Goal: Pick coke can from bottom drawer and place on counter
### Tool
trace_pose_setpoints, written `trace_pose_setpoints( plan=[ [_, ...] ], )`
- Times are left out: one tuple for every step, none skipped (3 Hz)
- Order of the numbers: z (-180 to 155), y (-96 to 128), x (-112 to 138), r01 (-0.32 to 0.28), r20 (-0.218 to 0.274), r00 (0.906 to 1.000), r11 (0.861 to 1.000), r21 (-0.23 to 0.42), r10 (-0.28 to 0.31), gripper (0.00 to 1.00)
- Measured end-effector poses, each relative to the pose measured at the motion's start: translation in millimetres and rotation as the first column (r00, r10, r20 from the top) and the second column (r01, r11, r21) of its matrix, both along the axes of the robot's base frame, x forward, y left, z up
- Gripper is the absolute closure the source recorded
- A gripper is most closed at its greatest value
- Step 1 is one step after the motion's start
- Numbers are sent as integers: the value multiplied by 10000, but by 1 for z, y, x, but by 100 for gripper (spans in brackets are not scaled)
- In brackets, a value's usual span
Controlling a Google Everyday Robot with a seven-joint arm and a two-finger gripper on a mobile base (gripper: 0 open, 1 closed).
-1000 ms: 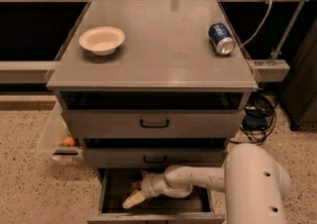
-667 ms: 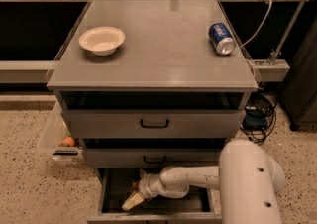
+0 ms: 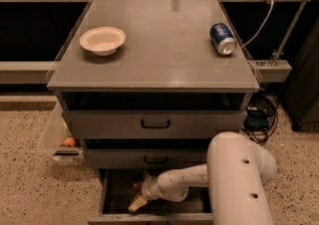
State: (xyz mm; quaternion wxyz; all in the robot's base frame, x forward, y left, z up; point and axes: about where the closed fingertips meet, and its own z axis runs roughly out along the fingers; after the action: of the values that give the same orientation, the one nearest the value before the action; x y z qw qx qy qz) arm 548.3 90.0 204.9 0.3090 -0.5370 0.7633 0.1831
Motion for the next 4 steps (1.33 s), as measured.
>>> trace_pose_setpoints(
  plan=[
    [-1,-1,2,52,61,10000,10000,-55,-52,0],
    [-7,-2,5,152,26,9999,9995,-294,-151,0],
    [-22,-17,18,698,47,9976,9925,-1001,-696,0],
    [-34,-28,25,1049,89,9945,9831,-1497,-1048,0]
  ],
)
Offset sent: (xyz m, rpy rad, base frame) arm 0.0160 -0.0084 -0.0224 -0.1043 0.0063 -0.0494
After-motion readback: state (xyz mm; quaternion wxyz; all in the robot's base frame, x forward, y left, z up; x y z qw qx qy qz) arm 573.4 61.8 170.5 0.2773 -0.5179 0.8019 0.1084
